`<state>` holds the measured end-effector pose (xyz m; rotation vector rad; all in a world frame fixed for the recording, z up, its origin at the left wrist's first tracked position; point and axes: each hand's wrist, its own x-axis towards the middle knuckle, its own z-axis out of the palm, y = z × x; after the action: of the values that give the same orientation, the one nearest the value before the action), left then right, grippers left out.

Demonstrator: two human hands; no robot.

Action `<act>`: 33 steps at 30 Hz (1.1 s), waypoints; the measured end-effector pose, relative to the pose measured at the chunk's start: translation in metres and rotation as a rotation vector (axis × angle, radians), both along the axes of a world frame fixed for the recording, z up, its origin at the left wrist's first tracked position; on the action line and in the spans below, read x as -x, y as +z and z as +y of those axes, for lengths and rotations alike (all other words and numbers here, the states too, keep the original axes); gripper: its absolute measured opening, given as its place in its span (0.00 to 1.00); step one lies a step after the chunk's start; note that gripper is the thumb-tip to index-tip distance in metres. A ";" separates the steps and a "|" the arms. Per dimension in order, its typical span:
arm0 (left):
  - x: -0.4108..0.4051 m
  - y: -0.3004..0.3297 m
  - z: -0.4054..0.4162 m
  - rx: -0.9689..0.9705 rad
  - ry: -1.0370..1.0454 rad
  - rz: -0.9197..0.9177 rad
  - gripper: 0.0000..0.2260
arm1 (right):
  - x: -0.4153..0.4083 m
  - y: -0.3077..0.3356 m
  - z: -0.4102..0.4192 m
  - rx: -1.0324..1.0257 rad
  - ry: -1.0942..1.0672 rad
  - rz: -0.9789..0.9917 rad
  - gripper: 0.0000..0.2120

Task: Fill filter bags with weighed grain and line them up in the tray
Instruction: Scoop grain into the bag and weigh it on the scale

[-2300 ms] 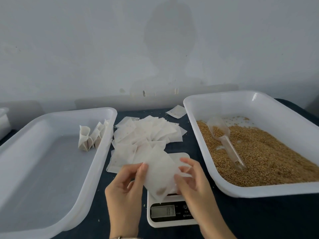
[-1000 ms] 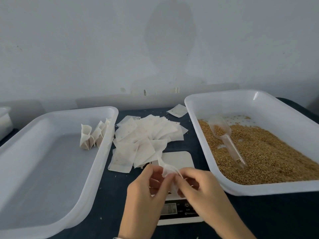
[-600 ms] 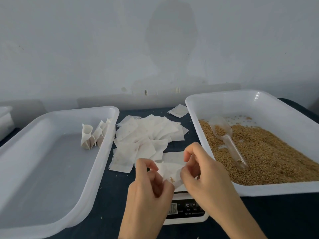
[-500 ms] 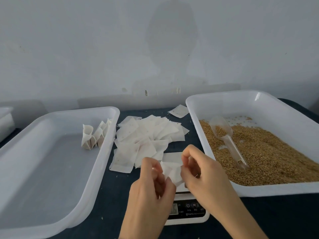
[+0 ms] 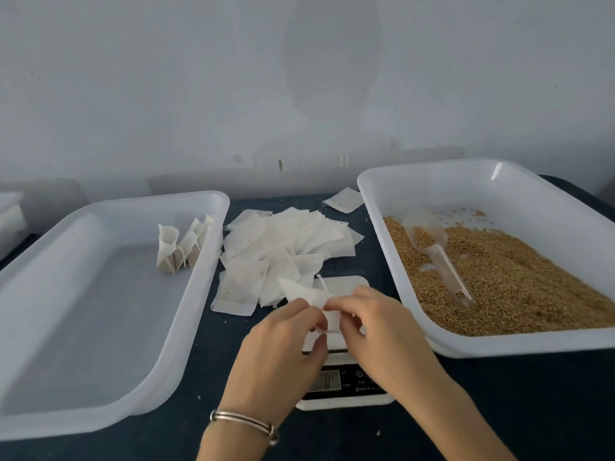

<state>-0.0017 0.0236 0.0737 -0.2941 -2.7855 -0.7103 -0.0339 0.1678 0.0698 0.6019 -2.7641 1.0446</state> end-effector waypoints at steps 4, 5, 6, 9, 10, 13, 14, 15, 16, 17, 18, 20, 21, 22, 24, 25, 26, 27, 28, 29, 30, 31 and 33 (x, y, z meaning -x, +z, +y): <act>-0.001 -0.002 -0.001 0.034 0.043 0.069 0.03 | -0.003 -0.001 0.002 -0.071 0.088 -0.022 0.16; -0.002 -0.002 0.000 0.042 0.049 0.107 0.04 | -0.004 0.000 0.002 -0.084 0.104 -0.039 0.15; -0.002 -0.001 0.001 0.044 0.045 0.141 0.04 | -0.005 0.000 0.003 -0.093 0.113 -0.058 0.13; -0.005 0.004 0.001 -0.023 -0.056 0.160 0.06 | -0.005 0.003 0.007 -0.057 0.156 -0.138 0.09; -0.006 0.006 0.001 -0.089 -0.106 0.126 0.11 | -0.006 0.004 0.009 -0.001 0.187 -0.178 0.09; -0.008 0.009 -0.002 -0.322 -0.226 -0.070 0.33 | -0.006 0.009 0.015 0.091 0.295 -0.270 0.09; -0.007 0.009 -0.004 -0.347 -0.243 -0.130 0.39 | -0.006 0.011 0.017 0.099 0.321 -0.284 0.07; -0.006 0.007 -0.006 -0.347 -0.256 -0.191 0.44 | -0.006 0.012 0.019 0.106 0.333 -0.290 0.06; -0.005 0.006 -0.006 -0.334 -0.265 -0.247 0.47 | -0.005 0.013 0.021 0.113 0.336 -0.286 0.06; -0.005 0.004 -0.006 -0.323 -0.268 -0.290 0.49 | -0.004 0.015 0.023 0.113 0.341 -0.276 0.06; -0.004 0.002 -0.005 -0.328 -0.263 -0.308 0.49 | -0.004 0.017 0.025 0.101 0.356 -0.271 0.06; -0.003 -0.003 -0.002 -0.384 -0.240 -0.290 0.46 | -0.006 0.019 0.028 0.030 0.411 -0.274 0.08; -0.002 -0.004 -0.001 -0.413 -0.238 -0.287 0.44 | -0.006 0.020 0.029 -0.021 0.433 -0.274 0.10; -0.002 -0.004 0.000 -0.432 -0.247 -0.298 0.44 | -0.006 0.020 0.030 -0.064 0.450 -0.269 0.11; -0.001 -0.005 0.001 -0.427 -0.256 -0.324 0.42 | -0.008 0.022 0.031 -0.106 0.468 -0.253 0.12; -0.001 -0.005 0.002 -0.428 -0.247 -0.330 0.39 | -0.009 0.025 0.031 -0.108 0.475 -0.247 0.12; -0.001 -0.005 0.002 -0.443 -0.233 -0.326 0.35 | -0.010 0.027 0.031 -0.095 0.477 -0.246 0.11; -0.002 -0.005 0.002 -0.460 -0.217 -0.313 0.31 | -0.011 0.028 0.031 -0.091 0.469 -0.250 0.07; -0.002 -0.005 0.002 -0.468 -0.202 -0.295 0.27 | -0.011 0.029 0.031 -0.100 0.459 -0.244 0.05; -0.003 -0.005 0.001 -0.466 -0.191 -0.278 0.25 | -0.011 0.030 0.032 -0.126 0.447 -0.238 0.09; -0.004 -0.004 0.001 -0.460 -0.182 -0.265 0.23 | -0.011 0.030 0.033 -0.136 0.439 -0.232 0.13; -0.005 -0.004 0.000 -0.456 -0.177 -0.255 0.22 | -0.011 0.030 0.033 -0.143 0.430 -0.228 0.14; -0.006 -0.003 0.000 -0.448 -0.180 -0.236 0.21 | -0.012 0.032 0.034 -0.144 0.415 -0.181 0.13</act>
<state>0.0044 0.0232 0.0708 -0.3939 -2.7272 -1.4664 -0.0219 0.2018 0.1020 1.1972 -2.9639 1.0168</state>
